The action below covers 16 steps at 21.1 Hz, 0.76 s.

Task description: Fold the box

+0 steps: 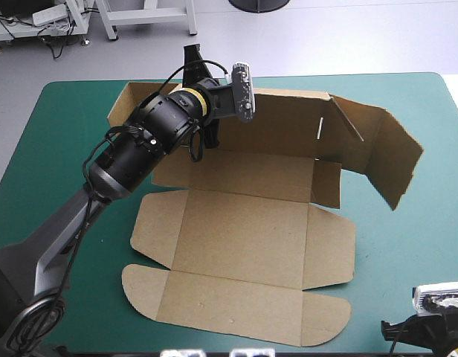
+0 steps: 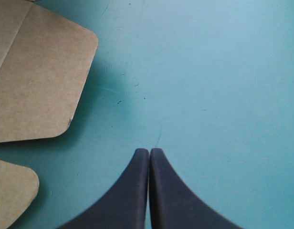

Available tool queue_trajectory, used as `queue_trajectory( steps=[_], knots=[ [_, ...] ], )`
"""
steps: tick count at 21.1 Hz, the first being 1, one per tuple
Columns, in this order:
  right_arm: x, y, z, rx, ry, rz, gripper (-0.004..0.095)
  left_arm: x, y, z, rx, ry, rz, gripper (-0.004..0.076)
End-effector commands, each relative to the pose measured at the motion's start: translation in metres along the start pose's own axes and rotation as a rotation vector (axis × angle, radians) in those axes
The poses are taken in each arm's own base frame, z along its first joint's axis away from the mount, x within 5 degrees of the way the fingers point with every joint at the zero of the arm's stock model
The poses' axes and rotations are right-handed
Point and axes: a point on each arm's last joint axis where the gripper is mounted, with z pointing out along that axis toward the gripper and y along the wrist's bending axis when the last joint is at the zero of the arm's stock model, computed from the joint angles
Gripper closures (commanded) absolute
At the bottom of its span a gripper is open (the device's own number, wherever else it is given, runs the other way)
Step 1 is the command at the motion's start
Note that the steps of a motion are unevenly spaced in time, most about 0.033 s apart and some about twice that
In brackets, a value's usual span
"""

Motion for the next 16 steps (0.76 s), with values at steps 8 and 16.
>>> queue_trajectory(
  steps=[8,16],
  knots=[
    [-0.043,-0.001,-0.045,-0.013,-0.178,0.071,0.0913,0.026,-0.039,0.008,-0.128,0.004,0.079,0.0734],
    [-0.113,0.002,-0.067,-0.146,-0.262,0.149,0.0913,0.064,-0.096,0.021,-0.133,0.051,0.137,0.0734]
  ],
)
